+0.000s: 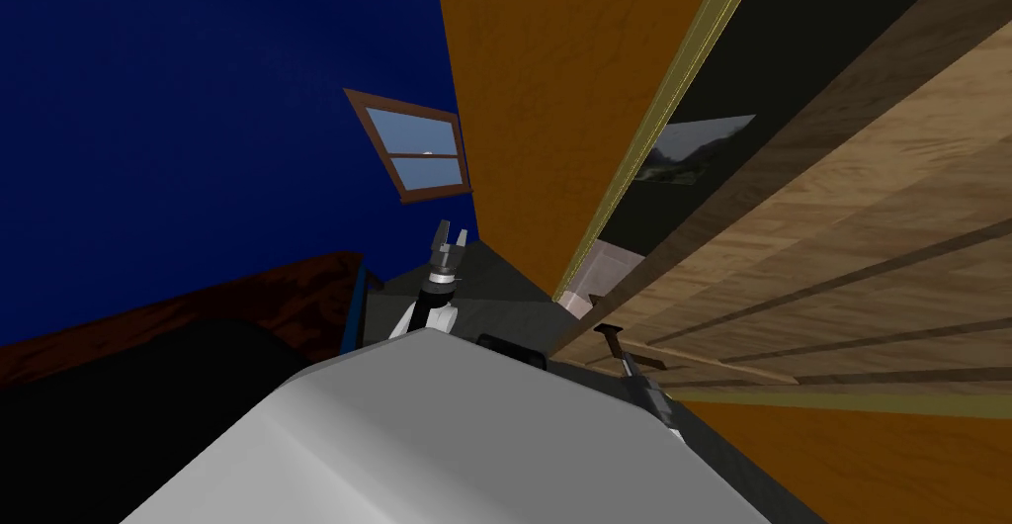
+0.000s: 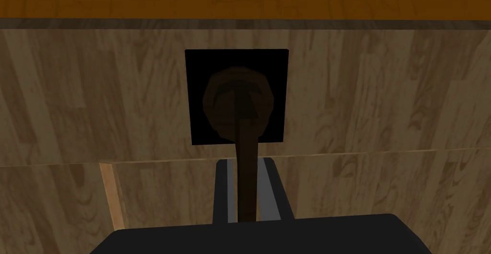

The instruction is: Pull the door open

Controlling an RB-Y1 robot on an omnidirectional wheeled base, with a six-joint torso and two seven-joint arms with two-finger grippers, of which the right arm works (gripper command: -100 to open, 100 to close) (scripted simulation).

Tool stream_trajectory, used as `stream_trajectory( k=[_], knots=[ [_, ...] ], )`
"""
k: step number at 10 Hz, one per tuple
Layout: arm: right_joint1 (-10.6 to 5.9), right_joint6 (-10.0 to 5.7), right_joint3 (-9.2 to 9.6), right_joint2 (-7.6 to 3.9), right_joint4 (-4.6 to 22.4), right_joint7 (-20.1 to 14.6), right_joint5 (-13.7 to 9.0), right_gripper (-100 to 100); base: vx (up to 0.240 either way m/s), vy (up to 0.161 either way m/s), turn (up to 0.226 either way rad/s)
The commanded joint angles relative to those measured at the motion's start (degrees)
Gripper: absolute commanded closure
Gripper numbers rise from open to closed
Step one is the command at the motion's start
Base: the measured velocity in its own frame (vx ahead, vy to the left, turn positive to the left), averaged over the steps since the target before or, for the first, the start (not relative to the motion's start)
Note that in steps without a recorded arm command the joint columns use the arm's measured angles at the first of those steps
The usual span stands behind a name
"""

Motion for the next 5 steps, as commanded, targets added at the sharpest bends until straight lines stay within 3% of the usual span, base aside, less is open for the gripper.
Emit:
stream_trajectory(
  k=[1, 2, 5],
  knots=[
    [-0.03, 1.12, 0.42, 0.62, -1.7, 0.3, 0.4, 100, 0.072, 0.074, 0.006],
    [-1.33, 2.15, 0.29, 1.09, -1.7, 0.9, 0.6, 100, 0.070, 0.069, -0.003],
    [-2.56, 3.16, 0.17, 1.57, -1.2, 1.5, 0.9, 100, 0.060, 0.062, -0.002]
  ],
)
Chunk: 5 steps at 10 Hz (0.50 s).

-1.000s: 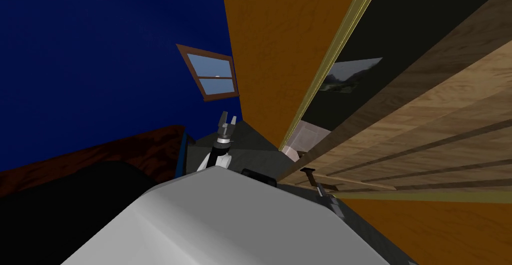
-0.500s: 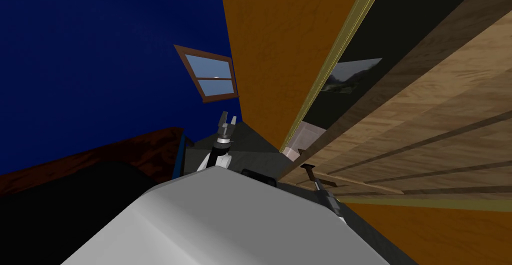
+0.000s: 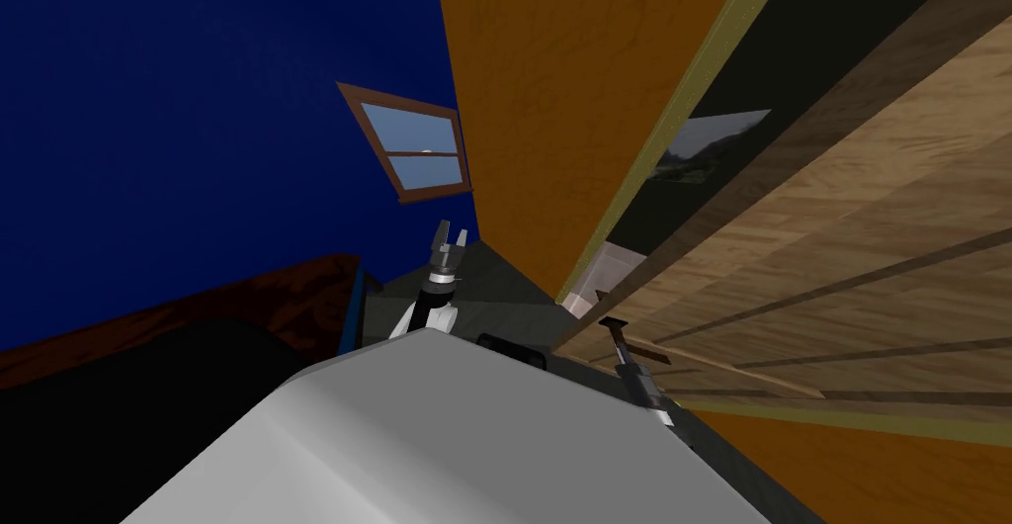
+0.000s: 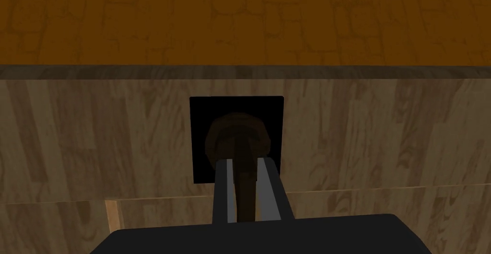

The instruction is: Pull the door open

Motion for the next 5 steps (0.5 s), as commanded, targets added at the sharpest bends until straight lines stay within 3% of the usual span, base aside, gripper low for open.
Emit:
stream_trajectory(
  k=[1, 3, 4, 5],
  knots=[
    [-1.63, 0.95, 0.44, 1.31, 0.0, 0.8, 0.7, 100, 0.047, 0.060, -0.009],
    [-3.90, 2.92, 0.19, 2.39, 0.0, 1.8, 1.1, 100, 0.064, 0.093, 0.036],
    [-1.52, 5.70, -0.22, 2.48, -4.6, 2.3, 1.0, -100, 0.027, 0.038, -0.107],
    [-1.40, 7.21, -0.25, 3.36, -6.0, 2.8, 1.3, -100, -0.041, -0.018, -0.214]
  ],
)
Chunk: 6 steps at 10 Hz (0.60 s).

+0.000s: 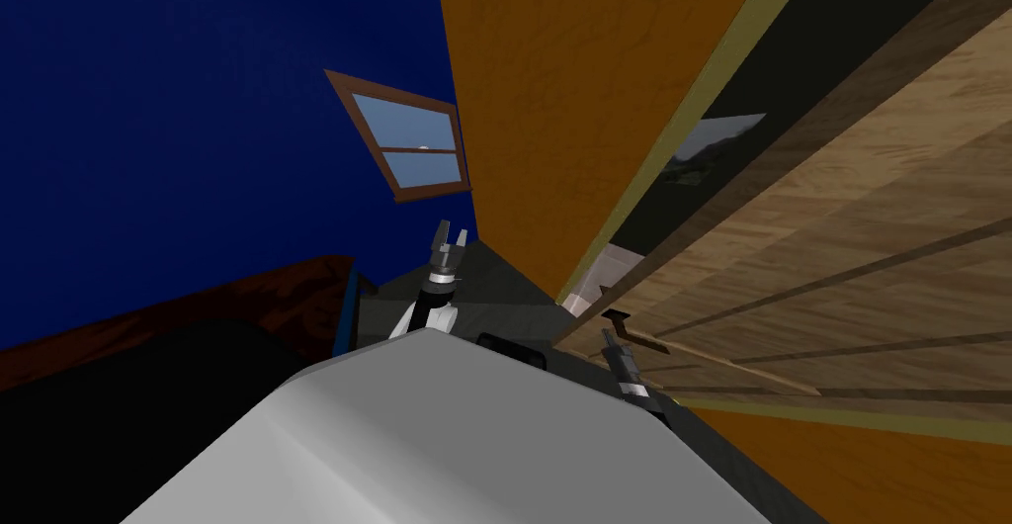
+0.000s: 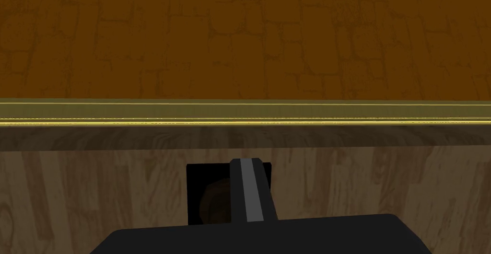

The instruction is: Pull the door open

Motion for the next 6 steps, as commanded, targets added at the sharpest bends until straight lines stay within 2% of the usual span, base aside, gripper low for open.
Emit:
stream_trajectory(
  k=[1, 2, 3, 5, 6],
  knots=[
    [-0.24, 1.67, 0.00, 1.87, -0.9, 1.1, 0.6, -100, -0.075, -0.037, -0.257],
    [-0.08, 3.81, -0.04, 3.11, -2.9, 1.9, 1.1, -100, -0.108, -0.053, -0.243],
    [-0.08, 3.81, -0.04, 3.11, -2.9, 1.9, 1.1, -100, -0.085, -0.041, -0.074],
    [0.08, 6.12, -0.08, 4.46, -5.1, 2.8, 1.6, -100, -0.046, -0.045, -0.109],
    [0.26, 8.54, -0.12, 5.87, -7.3, 3.7, 2.1, -100, -0.070, -0.055, -0.249]
  ],
)
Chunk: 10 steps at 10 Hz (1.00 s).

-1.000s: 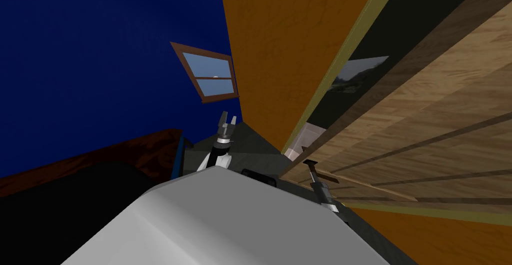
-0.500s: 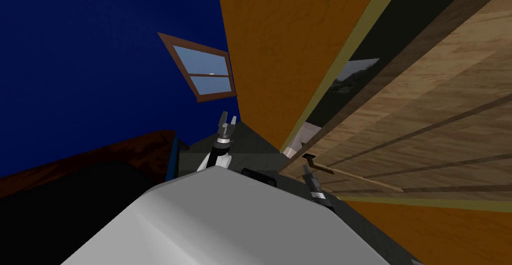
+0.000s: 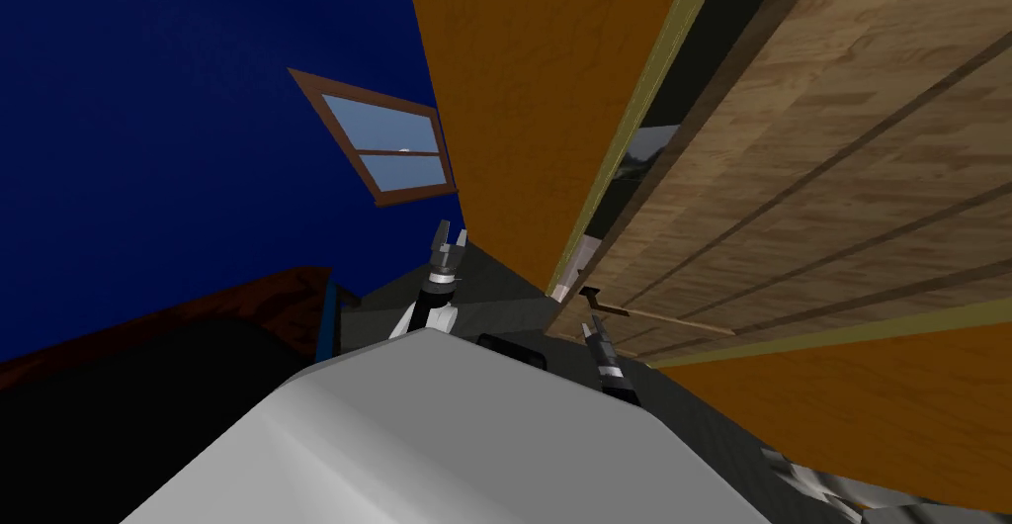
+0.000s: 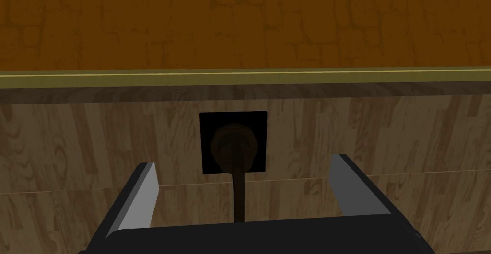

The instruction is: Pull the door open

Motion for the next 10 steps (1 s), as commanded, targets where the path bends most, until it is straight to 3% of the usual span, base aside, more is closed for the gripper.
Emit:
stream_trajectory(
  k=[1, 4, 5, 9, 10],
  knots=[
    [0.17, 2.41, -0.04, 1.46, -2.0, 1.0, 0.6, -100, -0.085, -0.075, -0.168],
    [0.42, 5.95, -0.10, 3.53, -5.3, 2.4, 1.3, -100, -0.086, -0.079, -0.108],
    [0.42, 5.95, -0.10, 3.53, -5.3, 2.4, 1.3, -100, -0.067, -0.058, -0.025],
    [0.70, 10.02, -0.17, 5.91, -9.1, 3.9, 2.2, -100, -0.062, -0.081, -0.081],
    [0.80, 11.58, -0.20, 6.83, -10.5, 4.5, 2.5, -100, -0.081, -0.176, -0.092]
  ],
)
